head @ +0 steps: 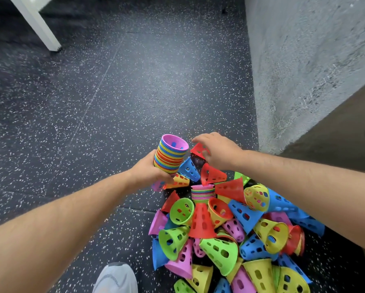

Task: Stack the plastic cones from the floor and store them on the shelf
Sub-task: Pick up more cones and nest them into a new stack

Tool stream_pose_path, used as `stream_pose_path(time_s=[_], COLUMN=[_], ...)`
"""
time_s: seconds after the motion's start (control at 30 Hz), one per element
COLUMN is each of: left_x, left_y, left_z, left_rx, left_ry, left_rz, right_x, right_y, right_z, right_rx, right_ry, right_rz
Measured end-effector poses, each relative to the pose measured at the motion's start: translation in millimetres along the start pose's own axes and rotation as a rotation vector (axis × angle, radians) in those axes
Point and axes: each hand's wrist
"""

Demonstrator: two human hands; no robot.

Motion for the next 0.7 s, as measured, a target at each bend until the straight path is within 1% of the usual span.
stream_pose_path(time_s=[0.07,0.2,0.3,0.37,0.47,0.5,0.57,0.63,0.7], left_x=[-3,-5,-1,1,3,3,5,11,19], left_y=[-3,-1,2,2,-2,-2,0,2,5], left_z=[2,5,7,9,13,14,15,15,15], left_rx=[-0.026,-0.027,-0.025,-0.032,-0.013,-0.009,0.005,0.021,0.037], left_ry=[-0.009,0.003,-0.007,-0.013,-0.038,-0.042,-0.039,-0.034,-0.020], left_rz=[0.032,0.072,0.070,0.057,0.035,0.034,0.057,0.072,0.065], right_x=[12,30,37,38,43,47,53,53,44], right_y=[8,18,20,21,21,19,12,-6,-28], right_z=[7,20,22,18,10,7,2,-2,-6], right_rx=[-0.045,-0.062,-0.078,-0.033,0.072,0.111,0.195,0.281,0.399], right_ry=[-0.024,-0.079,-0.073,-0.073,-0.151,-0.146,-0.071,0.012,0.016], right_rz=[-0.103,-0.242,-0.308,-0.333,-0.454,-0.448,-0.310,-0.017,0.232])
Point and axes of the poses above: each hand's wrist, its own z-axis towards the middle knuckle, its own y-axis out of the palm, x = y × z, and after that the axes turned 9 degrees about z, right-handed
